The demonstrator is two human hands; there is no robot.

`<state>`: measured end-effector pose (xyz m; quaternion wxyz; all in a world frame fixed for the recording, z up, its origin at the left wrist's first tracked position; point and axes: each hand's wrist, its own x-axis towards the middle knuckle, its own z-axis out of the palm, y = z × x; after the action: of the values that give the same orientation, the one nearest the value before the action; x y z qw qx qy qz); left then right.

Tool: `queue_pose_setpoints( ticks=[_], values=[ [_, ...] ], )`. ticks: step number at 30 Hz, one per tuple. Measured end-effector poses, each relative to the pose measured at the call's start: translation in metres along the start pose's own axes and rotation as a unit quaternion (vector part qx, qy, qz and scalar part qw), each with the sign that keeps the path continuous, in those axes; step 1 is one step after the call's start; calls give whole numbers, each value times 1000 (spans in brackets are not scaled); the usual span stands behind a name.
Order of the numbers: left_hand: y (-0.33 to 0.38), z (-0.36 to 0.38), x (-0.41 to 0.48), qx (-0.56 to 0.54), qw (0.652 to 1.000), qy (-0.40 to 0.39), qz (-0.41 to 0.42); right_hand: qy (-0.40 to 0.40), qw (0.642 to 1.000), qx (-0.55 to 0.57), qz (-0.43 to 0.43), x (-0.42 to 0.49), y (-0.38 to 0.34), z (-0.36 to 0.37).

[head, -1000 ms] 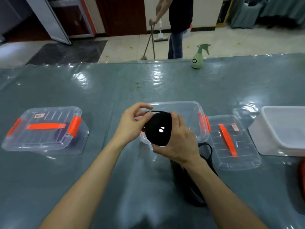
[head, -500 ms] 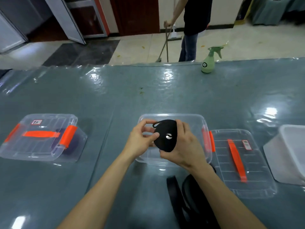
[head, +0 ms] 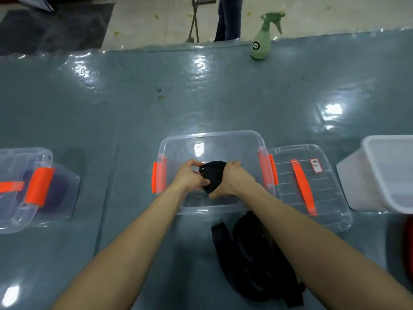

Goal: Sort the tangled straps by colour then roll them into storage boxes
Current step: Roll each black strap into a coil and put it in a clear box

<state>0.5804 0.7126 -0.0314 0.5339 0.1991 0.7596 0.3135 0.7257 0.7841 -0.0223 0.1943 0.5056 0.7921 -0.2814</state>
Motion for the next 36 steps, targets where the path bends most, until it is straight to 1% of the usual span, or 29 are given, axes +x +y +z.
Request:
queue_pose_setpoints(
  ticks=[1, 5, 8, 11, 15, 17, 18, 19, 20, 21, 24, 25, 27, 29, 30, 31, 32, 34, 35, 36],
  values=[
    [1, 1, 4, 13, 1000, -1, -8, -7, 1000, -18, 0, 4, -2, 1],
    [2, 4, 15, 0, 999, 13, -51, -24, 999, -39, 3, 18, -8, 5],
    [-2, 4, 25, -31, 997, 22, -71, -12, 999, -51, 4, 22, -10, 10],
    [-6, 5, 34, -36, 995, 43, -78, -10, 999, -43, 8, 27, -8, 9],
    [-7, 6, 38, 8, 995, 70, -67, -7, 998, -69, 1, 31, -9, 9],
    [-8, 8, 38, 74, 993, 80, -34, -6, 995, -102, -6, 31, -11, 9],
    [-7, 8, 36, 148, 985, 90, -6, -1, 992, -126, -10, 32, -11, 8],
    [-6, 8, 35, 247, 963, 106, 25, 5, 988, -151, -17, 32, -12, 7],
    [-5, 8, 34, 334, 933, 124, 54, 8, 985, -172, -26, 33, -12, 6],
    [-4, 8, 35, 387, 909, 135, 73, 6, 982, -188, -32, 33, -13, 5],
    [-2, 7, 39, 458, 872, 141, 97, -18, 976, -211, -49, 31, -15, 0],
    [-3, 8, 42, 472, 863, 148, 99, -32, 977, -206, -49, 27, -17, -5],
    [-3, 8, 43, 502, 845, 147, 109, -42, 985, -159, -55, 13, -17, -20],
    [-1, 6, 44, 515, 839, 138, 109, -3, 994, -84, -75, -6, -11, -31],
    [1, 4, 44, 523, 835, 133, 103, 39, 994, -44, -89, -20, -5, -33],
    [3, 2, 42, 528, 834, 130, 98, 96, 989, 6, -108, -38, 2, -33],
    [6, 0, 40, 533, 832, 124, 94, 168, 975, 64, -129, -58, 12, -30],
    [12, -1, 30, 527, 840, 92, 88, 311, 922, 172, -153, -99, 35, -15],
    [16, -1, 24, 515, 849, 74, 90, 363, 898, 200, -148, -118, 48, -6],
    [18, -1, 14, 497, 860, 65, 99, 397, 880, 220, -137, -134, 61, 4]
  ],
)
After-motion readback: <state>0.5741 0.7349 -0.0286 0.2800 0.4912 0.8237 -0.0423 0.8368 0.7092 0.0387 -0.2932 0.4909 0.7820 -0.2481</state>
